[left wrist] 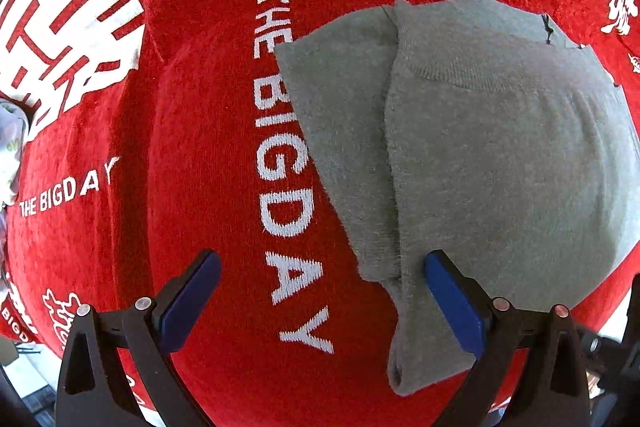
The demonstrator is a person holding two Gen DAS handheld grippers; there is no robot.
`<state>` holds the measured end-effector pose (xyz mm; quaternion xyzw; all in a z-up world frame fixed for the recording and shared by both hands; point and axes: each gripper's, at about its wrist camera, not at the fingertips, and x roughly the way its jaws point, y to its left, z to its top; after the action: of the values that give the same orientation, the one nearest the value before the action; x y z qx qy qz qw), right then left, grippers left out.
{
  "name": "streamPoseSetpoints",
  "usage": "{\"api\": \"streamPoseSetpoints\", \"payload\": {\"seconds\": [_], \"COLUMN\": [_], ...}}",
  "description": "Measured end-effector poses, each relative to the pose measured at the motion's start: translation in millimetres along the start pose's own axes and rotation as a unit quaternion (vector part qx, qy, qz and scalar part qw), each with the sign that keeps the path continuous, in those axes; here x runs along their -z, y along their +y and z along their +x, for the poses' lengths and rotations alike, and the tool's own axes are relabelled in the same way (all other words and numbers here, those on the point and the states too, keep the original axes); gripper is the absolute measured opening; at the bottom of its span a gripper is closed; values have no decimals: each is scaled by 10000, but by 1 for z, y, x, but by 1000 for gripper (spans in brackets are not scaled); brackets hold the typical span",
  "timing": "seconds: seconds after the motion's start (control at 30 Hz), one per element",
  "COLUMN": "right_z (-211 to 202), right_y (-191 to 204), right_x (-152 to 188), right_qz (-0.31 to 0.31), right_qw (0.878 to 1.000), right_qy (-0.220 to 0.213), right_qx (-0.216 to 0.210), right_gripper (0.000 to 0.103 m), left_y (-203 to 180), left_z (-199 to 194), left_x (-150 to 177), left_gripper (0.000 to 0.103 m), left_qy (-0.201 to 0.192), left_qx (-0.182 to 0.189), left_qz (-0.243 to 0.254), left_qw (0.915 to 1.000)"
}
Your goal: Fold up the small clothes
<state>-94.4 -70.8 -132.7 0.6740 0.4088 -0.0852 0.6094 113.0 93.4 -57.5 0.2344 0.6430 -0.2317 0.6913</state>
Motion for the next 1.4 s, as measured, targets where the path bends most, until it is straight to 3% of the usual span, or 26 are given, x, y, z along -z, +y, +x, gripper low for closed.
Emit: {"api": "streamPoseSetpoints", "payload": {"seconds": [0.1, 0.27, 0.3, 0.33, 0.37, 0.57, 0.63, 0.7, 0.77, 0.83, 0.9, 0.97, 1.03, 1.1, 1.17, 1.2, 1.3, 1.37, 1.4], "right_z": [11, 23, 23, 21, 20, -6, -11, -10, -7, -4, -2, -5, -14, -29, -45, -54, -73, -71, -68], "right_y": [6, 2, 0, -1, -2, 28, 39, 46, 46, 42, 39, 38, 39, 42, 46, 49, 61, 68, 68], "right_x": [-5, -7, -7, -7, -8, -12, -14, -14, -13, -10, -4, 3, 6, 3, -5, -11, -39, -61, -69], "right_qz": [163, 692, 772, 816, 833, 262, -10, -223, -378, -423, -619, -873, -1098, -1259, -1408, -1497, -1763, -1812, -1827], "right_qw": [9994, 9936, 9924, 9917, 9909, 9862, 9875, 9891, 9915, 9927, 9938, 9920, 9883, 9865, 9855, 9849, 9792, 9760, 9749], "right_qy": [-137, -93, -79, -60, -16, 168, 223, 298, 434, 553, 766, 916, 993, 917, 719, 566, 47, -152, -216], "right_qx": [-289, -884, -951, -989, -1053, -1625, -1563, -1427, -1164, -982, -512, -12, 363, 501, 608, 666, 1003, 1195, 1256], "right_gripper": [66, 63, 58, 34, 12, 9, 9, 9, 9, 9, 9, 14, 14, 17, 56, 60, 51, 12, 9], "left_y": [5, 29, 36, 41, 45, 48, 42, 32, 20, 4, -14, -28, -32, -34, -32, -29, -23, -25, -29], "left_z": [2, 5, 7, 8, 10, 19, 24, 27, 27, 23, 15, 16, 21, 23, 23, 24, 23, 21, 22], "left_x": [-1, -2, -2, -2, -3, -5, -13, -22, -34, -46, -55, -60, -61, -58, -56, -53, -51, -54, -55], "left_gripper": [102, 102, 102, 102, 102, 102, 102, 102, 102, 102, 97, 60, 54, 54, 54, 54, 54, 50, 41], "left_qy": [-4, 51, 63, 94, 156, 376, 483, 512, 440, 340, 244, 255, 326, 329, 340, 349, 343, 280, 236], "left_qx": [205, 909, 1042, 1211, 1430, 2372, 3057, 3370, 3495, 3459, 3211, 2767, 2439, 2317, 2194, 2194, 2154, 2046, 1991], "left_qz": [-21, -485, -577, -691, -797, -1140, -1311, -1352, -1295, -1203, -1036, -667, -400, -251, -208, -219, -283, -269, -242], "left_qw": [9998, 9947, 9929, 9902, 9864, 9640, 9418, 9303, 9269, 9299, 9410, 9583, 9684, 9719, 9748, 9748, 9755, 9781, 9794]}}
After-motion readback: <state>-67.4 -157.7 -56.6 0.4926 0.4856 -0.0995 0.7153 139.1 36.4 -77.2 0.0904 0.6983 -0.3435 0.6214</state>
